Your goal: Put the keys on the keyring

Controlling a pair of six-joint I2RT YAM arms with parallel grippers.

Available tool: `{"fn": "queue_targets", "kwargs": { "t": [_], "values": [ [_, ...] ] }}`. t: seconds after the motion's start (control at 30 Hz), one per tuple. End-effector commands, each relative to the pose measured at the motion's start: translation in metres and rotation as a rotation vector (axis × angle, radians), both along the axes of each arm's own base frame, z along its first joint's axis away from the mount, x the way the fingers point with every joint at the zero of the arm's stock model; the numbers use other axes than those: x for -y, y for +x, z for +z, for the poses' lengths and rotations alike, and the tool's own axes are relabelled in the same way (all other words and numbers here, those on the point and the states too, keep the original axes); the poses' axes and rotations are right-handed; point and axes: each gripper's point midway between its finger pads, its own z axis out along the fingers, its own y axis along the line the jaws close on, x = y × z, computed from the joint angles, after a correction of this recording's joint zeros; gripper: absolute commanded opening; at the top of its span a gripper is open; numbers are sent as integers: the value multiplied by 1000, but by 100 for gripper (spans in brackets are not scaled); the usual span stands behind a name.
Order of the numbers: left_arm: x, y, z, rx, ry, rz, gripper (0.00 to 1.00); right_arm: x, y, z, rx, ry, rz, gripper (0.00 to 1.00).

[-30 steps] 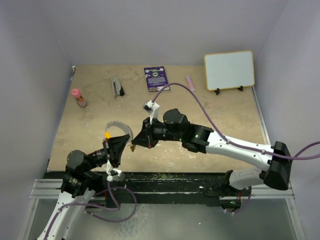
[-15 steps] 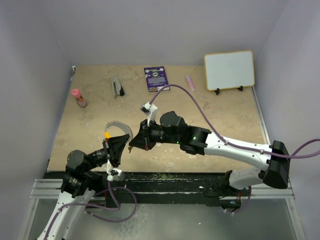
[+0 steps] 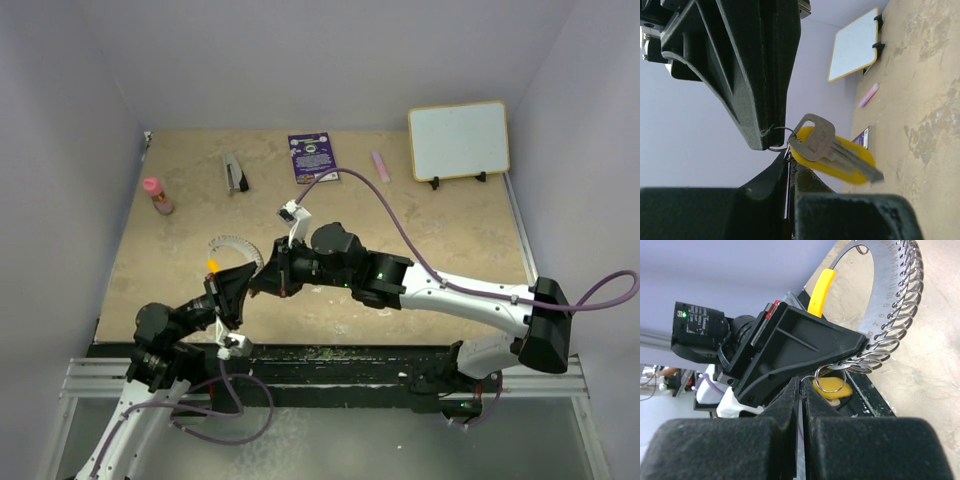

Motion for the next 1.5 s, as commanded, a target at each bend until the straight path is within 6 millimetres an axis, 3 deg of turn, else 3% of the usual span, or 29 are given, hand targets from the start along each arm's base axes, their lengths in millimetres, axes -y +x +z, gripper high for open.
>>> {"fn": "queue_targets", "kwargs": {
  "t": [0.0, 0.33, 0.83, 1.17, 1.33, 1.47],
  "values": [
    [-7, -3, 37, 173, -58, 36, 3, -10, 7, 42, 8, 105, -62, 0],
    [-19, 2, 59, 140, -163, 94, 3, -11, 20, 44, 2, 102, -164, 0],
    [-40, 17, 102, 100, -405, 164, 3, -30, 31, 76, 39, 149, -184, 0],
    [-52, 17, 117, 86, -545, 174, 3, -41, 38, 90, 51, 176, -201, 0],
    [-61, 17, 122, 74, -640, 179, 3, -40, 40, 95, 54, 185, -212, 22],
    [-67, 17, 126, 61, -709, 172, 3, -38, 40, 100, 57, 198, -217, 26]
  ]
}}
